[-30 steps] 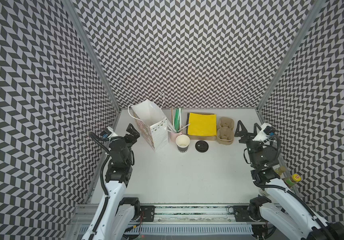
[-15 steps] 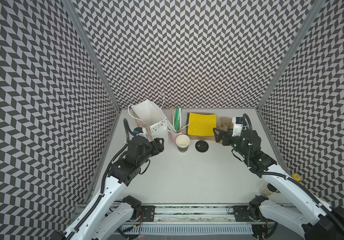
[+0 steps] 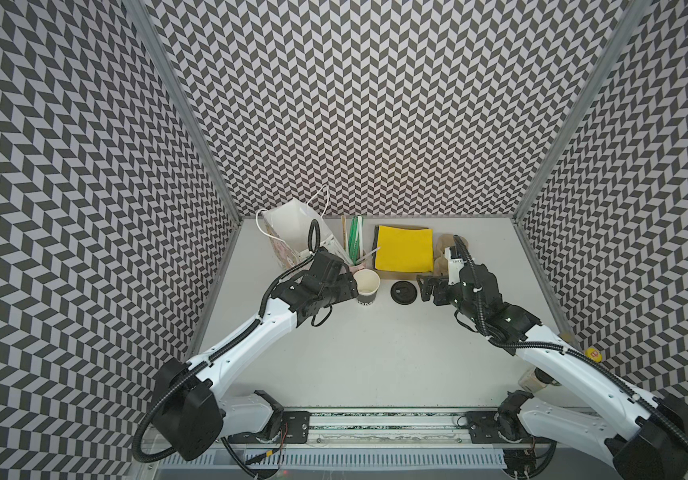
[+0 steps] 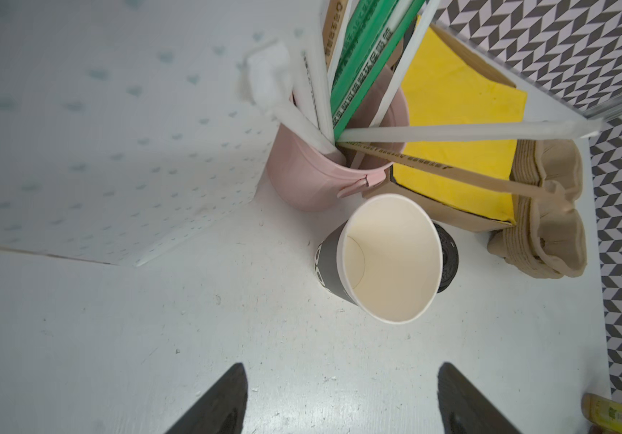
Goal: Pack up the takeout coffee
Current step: 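Move the left gripper to the paper cup while the right approaches the lid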
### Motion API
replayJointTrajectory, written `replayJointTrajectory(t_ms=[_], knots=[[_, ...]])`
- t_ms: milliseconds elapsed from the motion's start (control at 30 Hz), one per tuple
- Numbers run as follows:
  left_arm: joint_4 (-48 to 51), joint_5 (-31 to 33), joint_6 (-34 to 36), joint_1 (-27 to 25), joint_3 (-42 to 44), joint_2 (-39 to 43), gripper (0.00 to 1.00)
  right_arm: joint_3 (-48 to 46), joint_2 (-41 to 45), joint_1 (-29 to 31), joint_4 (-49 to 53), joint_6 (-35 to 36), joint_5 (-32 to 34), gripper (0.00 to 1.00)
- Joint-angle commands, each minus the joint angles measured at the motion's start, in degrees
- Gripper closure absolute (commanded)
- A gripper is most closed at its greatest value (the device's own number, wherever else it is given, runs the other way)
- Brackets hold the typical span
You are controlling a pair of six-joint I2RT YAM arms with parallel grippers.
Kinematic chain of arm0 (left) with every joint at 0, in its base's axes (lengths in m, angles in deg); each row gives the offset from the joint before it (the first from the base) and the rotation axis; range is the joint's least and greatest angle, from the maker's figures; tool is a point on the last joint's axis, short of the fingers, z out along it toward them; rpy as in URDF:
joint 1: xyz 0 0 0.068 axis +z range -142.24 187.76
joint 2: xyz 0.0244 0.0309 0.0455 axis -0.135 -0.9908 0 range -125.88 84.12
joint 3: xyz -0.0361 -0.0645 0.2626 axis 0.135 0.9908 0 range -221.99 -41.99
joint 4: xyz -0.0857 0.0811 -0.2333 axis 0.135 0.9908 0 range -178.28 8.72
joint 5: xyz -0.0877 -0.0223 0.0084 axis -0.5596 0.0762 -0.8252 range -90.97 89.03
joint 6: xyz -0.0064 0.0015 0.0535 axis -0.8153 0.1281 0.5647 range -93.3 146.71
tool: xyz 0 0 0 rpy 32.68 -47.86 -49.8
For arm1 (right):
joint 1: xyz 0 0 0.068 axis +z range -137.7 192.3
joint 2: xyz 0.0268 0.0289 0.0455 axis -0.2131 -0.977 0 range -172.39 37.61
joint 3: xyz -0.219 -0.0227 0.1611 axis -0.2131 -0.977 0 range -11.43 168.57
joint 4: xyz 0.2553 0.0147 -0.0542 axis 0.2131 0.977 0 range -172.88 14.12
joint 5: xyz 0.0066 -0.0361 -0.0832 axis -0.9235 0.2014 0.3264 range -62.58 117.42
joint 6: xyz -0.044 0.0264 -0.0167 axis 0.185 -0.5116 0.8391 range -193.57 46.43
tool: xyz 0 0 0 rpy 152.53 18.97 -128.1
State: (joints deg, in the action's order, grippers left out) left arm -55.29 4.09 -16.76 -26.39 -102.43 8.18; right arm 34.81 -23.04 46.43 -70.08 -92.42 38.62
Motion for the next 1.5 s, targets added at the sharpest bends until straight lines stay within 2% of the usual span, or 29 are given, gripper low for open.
replayJointTrajectory(t_ms=[0,300,667,900,1100,1233,1467], knots=[[0.7,-0.5,0.1,-0.4,-3.0,-2.9,0.22,0.3,2.7,0.5,-1.3,0.8,1.5,0.01],[-0.4,-0.9,0.3,-0.5,-5.6,-8.7,0.23,-0.3,4.1,1.2,-1.8,1.0,1.0,0.01],[0.0,1.4,0.5,-0.6,-8.9,-14.2,0.25,-0.7,4.7,1.7,-2.6,1.3,-0.7,0.01],[-0.2,3.5,0.1,-0.6,-10.2,-17.6,0.29,-0.7,5.2,2.2,-2.3,1.5,-0.7,0.01],[0.3,5.5,0.3,-0.6,-11.1,-19.4,0.41,-0.8,5.3,2.5,-2.6,1.5,-1.0,0.01],[0.0,6.5,0.5,-0.4,-11.2,-19.9,0.43,-0.9,4.7,2.7,-2.7,1.6,-1.4,0.01],[-0.2,6.4,1.4,0.0,-11.5,-21.0,0.56,-0.8,4.1,3.3,-2.6,1.9,-1.5,0.01]])
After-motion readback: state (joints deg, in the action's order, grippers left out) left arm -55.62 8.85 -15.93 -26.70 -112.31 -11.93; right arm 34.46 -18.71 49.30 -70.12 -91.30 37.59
